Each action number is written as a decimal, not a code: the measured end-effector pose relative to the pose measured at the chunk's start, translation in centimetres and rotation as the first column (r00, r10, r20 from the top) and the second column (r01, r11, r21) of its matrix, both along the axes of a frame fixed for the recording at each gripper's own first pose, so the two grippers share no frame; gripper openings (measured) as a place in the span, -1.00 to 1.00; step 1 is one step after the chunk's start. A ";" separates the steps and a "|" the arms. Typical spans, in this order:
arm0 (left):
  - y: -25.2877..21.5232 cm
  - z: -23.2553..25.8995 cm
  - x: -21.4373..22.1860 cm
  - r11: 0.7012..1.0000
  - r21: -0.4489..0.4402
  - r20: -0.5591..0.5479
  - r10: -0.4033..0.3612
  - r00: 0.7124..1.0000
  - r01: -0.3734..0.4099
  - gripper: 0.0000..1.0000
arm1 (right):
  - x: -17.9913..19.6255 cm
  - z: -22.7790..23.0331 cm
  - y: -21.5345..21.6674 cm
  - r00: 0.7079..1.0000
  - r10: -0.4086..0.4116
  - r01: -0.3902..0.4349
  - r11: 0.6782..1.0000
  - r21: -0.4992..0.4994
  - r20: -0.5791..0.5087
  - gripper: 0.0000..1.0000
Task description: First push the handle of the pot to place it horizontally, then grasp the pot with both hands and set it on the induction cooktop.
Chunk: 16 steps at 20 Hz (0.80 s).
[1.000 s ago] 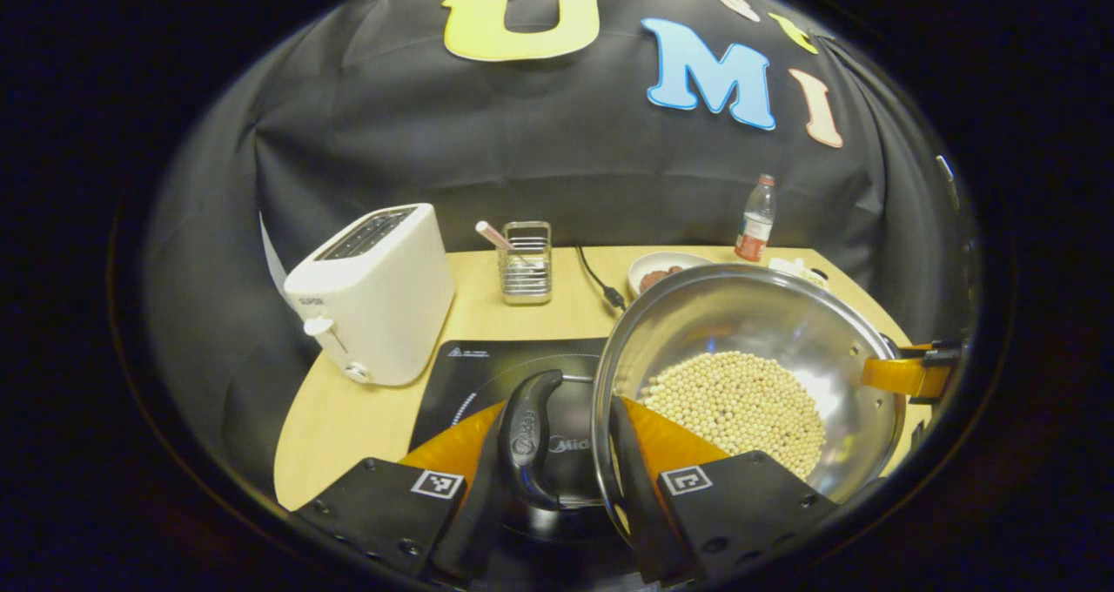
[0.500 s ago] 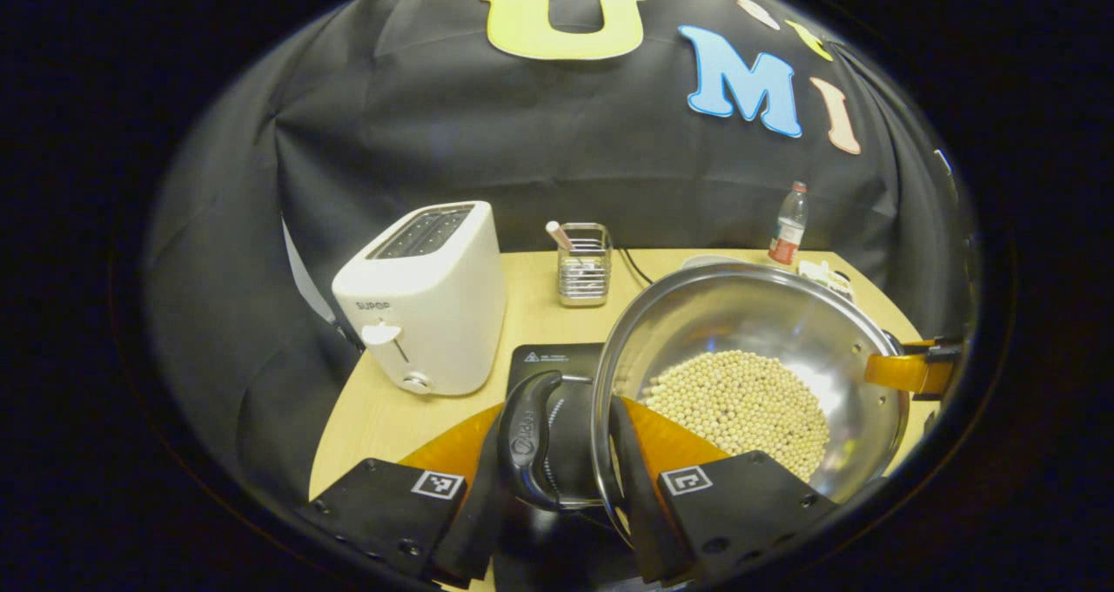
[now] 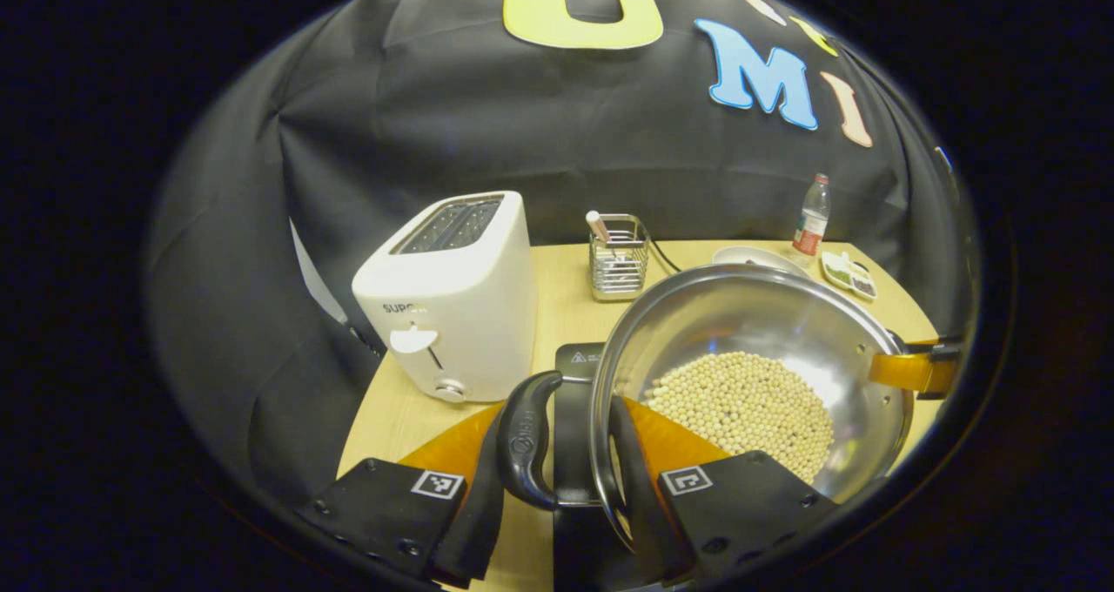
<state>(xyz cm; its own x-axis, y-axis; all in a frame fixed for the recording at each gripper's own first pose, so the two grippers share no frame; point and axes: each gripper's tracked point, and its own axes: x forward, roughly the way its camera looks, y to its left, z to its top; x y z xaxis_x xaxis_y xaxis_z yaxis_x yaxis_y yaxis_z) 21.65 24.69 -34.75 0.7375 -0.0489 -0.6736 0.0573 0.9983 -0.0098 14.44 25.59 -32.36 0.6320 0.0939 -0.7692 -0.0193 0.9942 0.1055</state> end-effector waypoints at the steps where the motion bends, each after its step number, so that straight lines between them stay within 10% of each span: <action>1: 0.1 -0.2 0.0 1.000 -0.003 0.000 0.004 1.000 -0.004 0.31 | 0.3 -0.1 0.1 1.000 0.002 -0.002 1.000 -0.003 0.001 0.01; 7: 0.8 0.0 0.5 0.997 -0.027 0.053 0.069 0.996 -0.068 0.59 | 0.8 0.8 0.9 1.000 0.018 -0.019 0.994 0.105 0.008 0.07; 9: 1.2 2.4 1.1 0.996 -0.005 0.133 0.086 0.987 -0.086 1.00 | 1.5 2.9 -0.7 0.997 -0.014 0.006 0.996 0.092 0.081 0.89; 16: -2.3 12.7 0.2 0.995 -0.004 0.352 0.096 0.931 -0.101 0.99 | 1.3 10.2 -5.3 0.951 0.006 -0.034 0.996 0.087 0.309 0.96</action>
